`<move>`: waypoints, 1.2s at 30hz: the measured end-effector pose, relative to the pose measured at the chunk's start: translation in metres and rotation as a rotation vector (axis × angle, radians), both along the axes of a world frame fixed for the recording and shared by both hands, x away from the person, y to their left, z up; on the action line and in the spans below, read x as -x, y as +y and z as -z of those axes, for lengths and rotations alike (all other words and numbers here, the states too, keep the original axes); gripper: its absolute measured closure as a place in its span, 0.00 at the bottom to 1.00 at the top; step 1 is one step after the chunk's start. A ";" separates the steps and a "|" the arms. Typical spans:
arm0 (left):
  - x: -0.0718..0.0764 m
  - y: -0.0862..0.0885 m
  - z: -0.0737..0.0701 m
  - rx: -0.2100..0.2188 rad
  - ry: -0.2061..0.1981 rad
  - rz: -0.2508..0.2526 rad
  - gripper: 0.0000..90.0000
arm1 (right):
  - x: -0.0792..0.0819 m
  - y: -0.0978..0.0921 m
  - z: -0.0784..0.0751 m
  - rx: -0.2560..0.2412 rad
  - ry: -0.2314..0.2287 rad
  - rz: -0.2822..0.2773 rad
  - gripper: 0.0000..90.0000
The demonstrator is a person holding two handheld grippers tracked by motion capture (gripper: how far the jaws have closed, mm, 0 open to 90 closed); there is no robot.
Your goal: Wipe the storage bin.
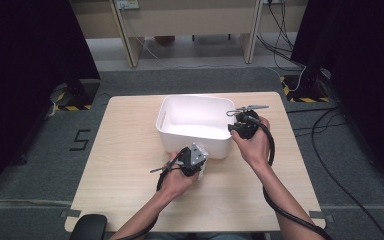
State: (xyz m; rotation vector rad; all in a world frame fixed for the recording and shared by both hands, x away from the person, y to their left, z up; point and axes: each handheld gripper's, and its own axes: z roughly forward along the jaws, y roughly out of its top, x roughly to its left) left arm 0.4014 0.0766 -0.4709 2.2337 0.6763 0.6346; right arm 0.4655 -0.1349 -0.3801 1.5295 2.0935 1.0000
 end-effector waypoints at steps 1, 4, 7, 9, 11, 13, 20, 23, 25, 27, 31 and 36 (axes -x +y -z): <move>0.000 0.000 0.001 -0.002 0.003 -0.001 0.85 | 0.000 0.000 0.000 0.000 0.000 -0.001 0.82; 0.000 -0.001 0.004 -0.004 0.006 -0.003 0.85 | 0.000 0.000 0.000 0.000 0.000 -0.001 0.82; -0.001 0.000 0.007 -0.014 0.012 -0.001 0.85 | 0.000 0.000 0.000 -0.001 0.001 -0.001 0.82; -0.002 0.000 0.009 -0.019 0.016 -0.001 0.85 | 0.000 0.000 0.000 0.000 0.001 -0.001 0.82; -0.002 -0.001 0.011 -0.015 0.019 -0.004 0.85 | 0.000 0.000 0.000 0.000 0.001 -0.001 0.82; -0.003 0.000 0.012 -0.024 0.025 -0.001 0.85 | 0.000 0.000 0.000 0.000 0.001 -0.002 0.82; -0.004 0.000 0.017 -0.023 0.034 -0.006 0.85 | 0.000 0.000 0.000 -0.002 0.001 -0.002 0.82; -0.005 0.000 0.018 -0.027 0.040 -0.009 0.85 | 0.000 0.000 0.000 -0.005 0.001 0.001 0.82; -0.005 0.000 0.019 -0.025 0.044 -0.010 0.85 | 0.000 0.001 0.000 -0.005 0.001 0.000 0.81; -0.006 -0.001 0.019 -0.026 0.047 -0.012 0.86 | 0.000 0.000 0.000 -0.004 0.001 0.001 0.81; -0.006 -0.002 0.018 -0.030 0.047 -0.010 0.85 | 0.000 0.001 0.000 -0.005 0.002 0.001 0.81; -0.006 -0.004 0.018 -0.032 0.050 -0.007 0.85 | 0.000 0.001 0.000 -0.005 0.002 0.001 0.81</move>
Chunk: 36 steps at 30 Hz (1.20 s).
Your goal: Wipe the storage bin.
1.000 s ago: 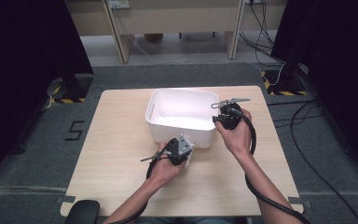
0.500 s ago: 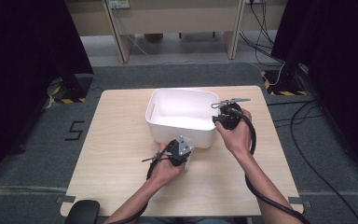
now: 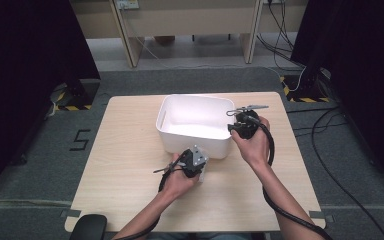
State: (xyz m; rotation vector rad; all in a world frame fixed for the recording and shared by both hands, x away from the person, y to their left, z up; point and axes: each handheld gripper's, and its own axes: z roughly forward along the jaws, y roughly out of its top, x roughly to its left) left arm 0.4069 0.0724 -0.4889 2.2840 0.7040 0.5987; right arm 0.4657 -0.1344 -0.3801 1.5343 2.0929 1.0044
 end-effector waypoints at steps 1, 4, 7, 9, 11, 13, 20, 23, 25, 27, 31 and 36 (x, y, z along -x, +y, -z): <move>0.000 -0.001 0.000 -0.001 0.000 0.002 0.85 | 0.000 0.000 0.000 0.000 0.000 0.000 0.81; 0.000 -0.003 0.000 0.001 -0.003 0.008 0.85 | 0.000 0.000 0.000 0.000 0.000 0.000 0.81; 0.000 -0.005 -0.001 -0.003 0.002 0.010 0.85 | 0.000 0.000 0.000 0.001 0.000 0.001 0.81; 0.000 -0.006 -0.001 -0.002 0.001 0.011 0.85 | 0.000 0.000 0.000 0.000 0.000 0.000 0.81; 0.000 -0.007 -0.001 -0.003 0.003 0.012 0.85 | 0.000 0.000 0.000 0.001 0.000 -0.001 0.81; 0.000 -0.007 -0.002 -0.002 0.004 0.014 0.85 | 0.000 0.000 0.000 0.000 0.001 -0.001 0.81; 0.001 -0.007 -0.004 0.014 -0.006 0.011 0.85 | 0.000 0.000 0.000 0.001 0.000 -0.002 0.81; 0.002 -0.007 -0.007 0.024 -0.012 0.011 0.85 | -0.001 -0.001 0.000 0.001 -0.001 -0.002 0.81; 0.003 -0.007 -0.010 0.030 -0.014 0.010 0.85 | -0.001 -0.001 0.000 0.001 0.000 -0.002 0.81; 0.003 -0.007 -0.012 0.034 -0.021 0.011 0.85 | -0.001 -0.001 0.000 0.001 -0.001 -0.002 0.81; 0.005 -0.007 -0.018 0.057 -0.030 0.009 0.85 | -0.001 0.000 0.000 0.000 -0.001 -0.002 0.81; 0.006 -0.007 -0.028 0.068 -0.043 0.012 0.86 | -0.001 0.000 0.000 -0.001 -0.001 0.000 0.81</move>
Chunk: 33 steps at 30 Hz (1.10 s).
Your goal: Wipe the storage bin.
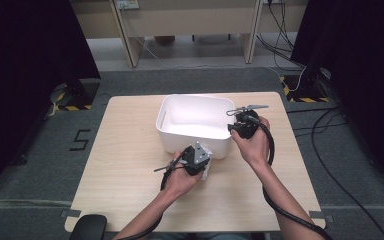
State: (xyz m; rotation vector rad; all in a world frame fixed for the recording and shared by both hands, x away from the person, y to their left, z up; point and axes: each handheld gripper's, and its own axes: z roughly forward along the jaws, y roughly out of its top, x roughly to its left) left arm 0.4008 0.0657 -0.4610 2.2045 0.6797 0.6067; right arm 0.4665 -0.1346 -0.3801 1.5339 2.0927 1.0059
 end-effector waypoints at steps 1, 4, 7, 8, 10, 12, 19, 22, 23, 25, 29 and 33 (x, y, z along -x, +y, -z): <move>0.000 0.000 -0.002 0.005 -0.006 0.000 0.85 | 0.000 0.000 0.000 0.000 -0.001 -0.001 0.81; 0.001 -0.001 -0.007 0.013 -0.013 0.000 0.85 | 0.000 0.000 0.000 0.000 0.000 -0.001 0.81; 0.002 -0.001 -0.011 0.022 -0.021 0.001 0.85 | 0.000 0.000 0.000 -0.001 0.000 -0.001 0.81; 0.002 -0.001 -0.013 0.023 -0.024 0.001 0.86 | 0.000 0.000 0.000 0.001 -0.001 -0.001 0.81; 0.002 -0.001 -0.017 0.026 -0.027 0.003 0.85 | 0.000 0.000 0.000 0.001 -0.001 -0.001 0.81; 0.003 -0.001 -0.021 0.033 -0.034 0.001 0.85 | 0.000 0.000 0.000 0.000 0.000 0.000 0.81; 0.005 -0.003 -0.033 0.052 -0.056 0.003 0.85 | 0.000 0.000 0.000 0.002 0.000 0.001 0.81; 0.005 -0.005 -0.034 0.052 -0.063 0.003 0.85 | 0.000 0.000 0.000 0.002 0.000 0.001 0.81; 0.005 -0.006 -0.034 0.055 -0.061 0.003 0.85 | 0.000 0.000 0.000 0.002 0.000 0.002 0.81; 0.005 -0.007 -0.035 0.052 -0.061 0.005 0.85 | 0.000 0.000 0.000 0.003 -0.001 0.001 0.81; 0.006 -0.010 -0.036 0.056 -0.065 0.009 0.85 | 0.000 0.000 0.000 0.005 0.001 0.002 0.81; 0.006 -0.012 -0.036 0.054 -0.068 0.016 0.85 | 0.000 0.000 0.000 0.004 0.001 0.003 0.81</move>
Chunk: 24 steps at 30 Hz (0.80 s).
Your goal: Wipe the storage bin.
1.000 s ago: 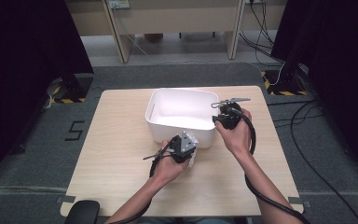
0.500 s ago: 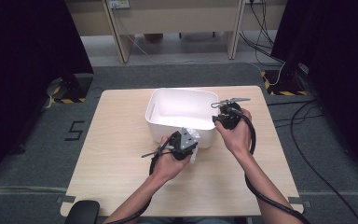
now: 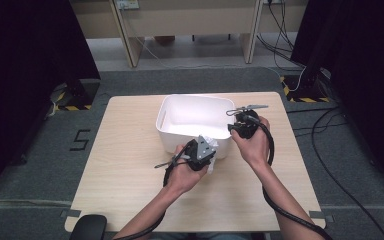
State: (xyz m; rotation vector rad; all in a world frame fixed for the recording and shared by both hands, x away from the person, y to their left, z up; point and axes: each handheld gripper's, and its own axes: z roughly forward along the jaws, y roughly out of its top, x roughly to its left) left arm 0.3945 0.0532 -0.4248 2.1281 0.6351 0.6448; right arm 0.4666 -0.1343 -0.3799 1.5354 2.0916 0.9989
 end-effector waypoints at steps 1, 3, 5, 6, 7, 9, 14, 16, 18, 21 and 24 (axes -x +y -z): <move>0.000 -0.001 0.000 0.000 -0.002 -0.001 0.85 | 0.000 0.000 0.000 0.000 0.000 0.000 0.81; 0.000 -0.003 0.000 -0.003 -0.001 0.005 0.85 | 0.000 0.000 0.000 0.003 -0.001 0.000 0.81; 0.000 -0.005 0.000 -0.002 0.000 0.007 0.85 | 0.000 0.000 0.000 0.003 0.000 0.002 0.81; 0.001 -0.006 -0.001 -0.004 0.000 0.007 0.85 | 0.000 0.000 0.000 0.001 0.001 0.001 0.81; 0.000 -0.006 0.000 -0.010 -0.003 0.012 0.85 | 0.000 0.000 0.000 0.002 -0.001 0.000 0.81; 0.001 -0.007 0.000 -0.011 -0.004 0.014 0.85 | 0.000 0.000 0.000 0.006 -0.003 -0.002 0.81; 0.000 -0.007 0.000 -0.020 -0.003 0.015 0.85 | 0.000 0.000 0.000 0.004 -0.001 -0.001 0.81; 0.000 -0.008 0.001 -0.021 -0.005 0.016 0.85 | 0.000 0.000 0.000 0.001 -0.001 -0.002 0.81; 0.000 -0.008 0.002 -0.022 -0.003 0.016 0.85 | 0.000 0.000 0.000 0.000 0.000 -0.001 0.81; -0.001 -0.009 0.004 -0.027 0.001 0.017 0.85 | 0.000 0.000 0.000 0.004 -0.001 -0.002 0.81; -0.001 -0.009 0.008 -0.035 0.008 0.017 0.85 | 0.000 0.000 0.000 0.000 0.000 -0.001 0.81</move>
